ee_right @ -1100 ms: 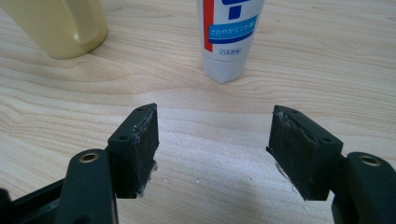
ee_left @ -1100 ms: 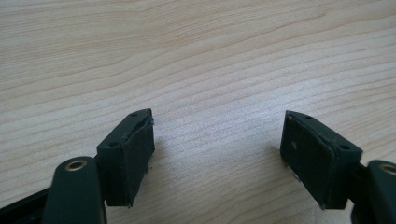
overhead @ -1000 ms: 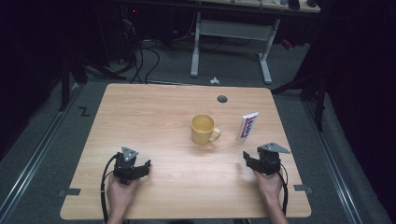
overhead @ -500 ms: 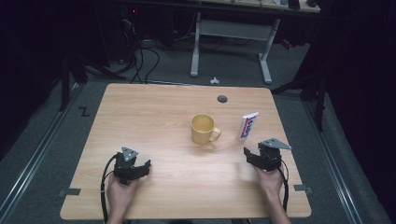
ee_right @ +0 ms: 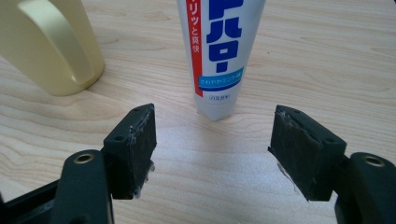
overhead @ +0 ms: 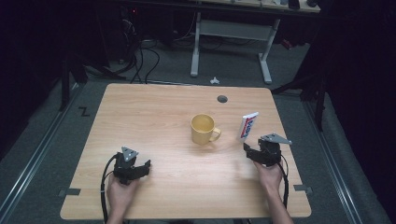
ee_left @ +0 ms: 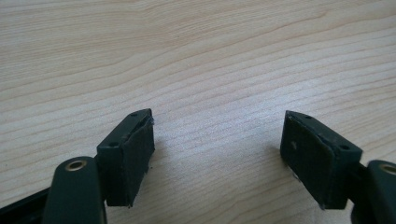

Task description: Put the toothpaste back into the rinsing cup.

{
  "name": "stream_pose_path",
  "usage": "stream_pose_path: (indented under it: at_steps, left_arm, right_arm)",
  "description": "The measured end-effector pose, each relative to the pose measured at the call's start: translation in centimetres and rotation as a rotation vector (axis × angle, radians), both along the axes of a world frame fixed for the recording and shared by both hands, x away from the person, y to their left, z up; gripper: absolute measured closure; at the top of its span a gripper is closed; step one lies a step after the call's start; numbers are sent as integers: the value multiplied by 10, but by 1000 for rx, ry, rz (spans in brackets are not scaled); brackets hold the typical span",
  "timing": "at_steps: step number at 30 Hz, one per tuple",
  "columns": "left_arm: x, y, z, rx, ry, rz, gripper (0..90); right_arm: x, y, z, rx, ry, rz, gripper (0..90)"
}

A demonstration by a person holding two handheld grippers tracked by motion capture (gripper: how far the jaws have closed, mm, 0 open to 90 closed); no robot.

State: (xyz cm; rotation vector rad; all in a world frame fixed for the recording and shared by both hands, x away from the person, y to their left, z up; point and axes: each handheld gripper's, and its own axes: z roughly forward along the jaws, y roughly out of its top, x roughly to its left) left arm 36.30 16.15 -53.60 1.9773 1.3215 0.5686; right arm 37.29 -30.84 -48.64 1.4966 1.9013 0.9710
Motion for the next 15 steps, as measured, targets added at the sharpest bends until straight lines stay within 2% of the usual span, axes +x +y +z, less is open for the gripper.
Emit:
stream_pose_path:
  at_steps: [15]
  left_arm:
    - [0, 0, 0, 0, 0, 0, 264]
  right_arm:
    - [13, 4, 11, 6, -13, 1, 307]
